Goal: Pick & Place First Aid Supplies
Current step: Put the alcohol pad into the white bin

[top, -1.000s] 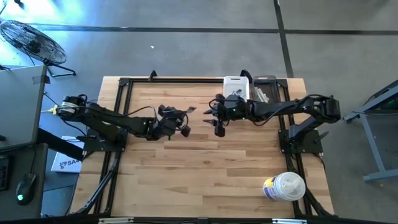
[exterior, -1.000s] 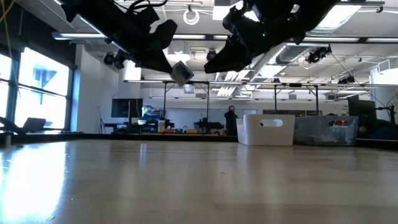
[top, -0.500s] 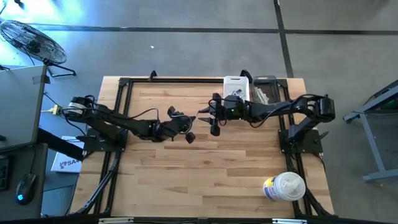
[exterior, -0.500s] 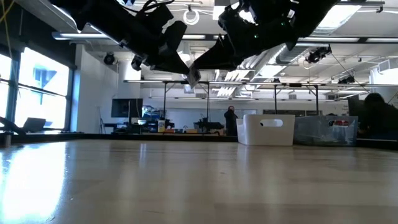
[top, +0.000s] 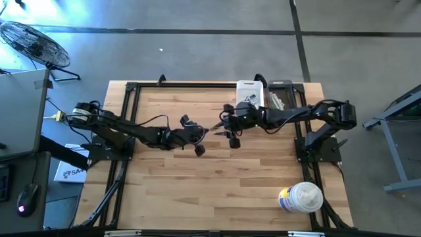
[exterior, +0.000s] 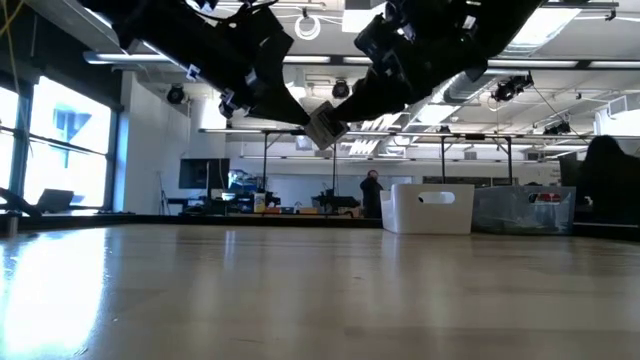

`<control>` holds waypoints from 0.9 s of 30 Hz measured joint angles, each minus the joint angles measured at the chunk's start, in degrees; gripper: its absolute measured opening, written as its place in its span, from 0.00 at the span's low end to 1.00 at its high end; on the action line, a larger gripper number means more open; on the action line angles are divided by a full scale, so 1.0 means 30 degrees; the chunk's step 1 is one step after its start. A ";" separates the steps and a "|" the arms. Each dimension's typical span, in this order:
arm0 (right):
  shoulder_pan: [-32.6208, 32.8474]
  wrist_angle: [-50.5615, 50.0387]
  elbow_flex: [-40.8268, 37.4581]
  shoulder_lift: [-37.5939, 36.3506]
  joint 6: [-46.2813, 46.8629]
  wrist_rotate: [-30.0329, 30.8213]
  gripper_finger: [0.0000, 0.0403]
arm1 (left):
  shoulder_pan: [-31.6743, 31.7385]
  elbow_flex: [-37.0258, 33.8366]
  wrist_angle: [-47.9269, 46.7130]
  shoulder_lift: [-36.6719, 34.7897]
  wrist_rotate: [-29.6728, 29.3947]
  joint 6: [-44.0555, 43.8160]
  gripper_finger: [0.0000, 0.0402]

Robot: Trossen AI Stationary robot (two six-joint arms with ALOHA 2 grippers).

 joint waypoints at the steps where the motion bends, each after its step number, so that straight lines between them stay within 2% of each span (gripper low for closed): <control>1: 0.0000 0.0033 -0.0002 0.0096 0.0005 -0.0274 0.33 | 0.0000 0.0000 -0.0003 0.0000 0.0054 0.0003 0.00; 4: 0.0011 0.0105 -0.0002 0.0136 0.0149 -0.1044 0.33 | 0.0000 0.0000 0.0117 0.0000 0.0071 0.0004 0.00; 11: 0.0036 0.0123 -0.0002 0.0136 0.0589 -0.0830 0.33 | 0.0000 0.0000 0.1013 0.0000 0.0627 0.0342 0.00; 27: 0.0036 0.0174 0.0005 0.0136 0.1661 -0.0779 0.32 | 0.0000 0.0000 0.0849 -0.0007 0.0718 0.0360 0.00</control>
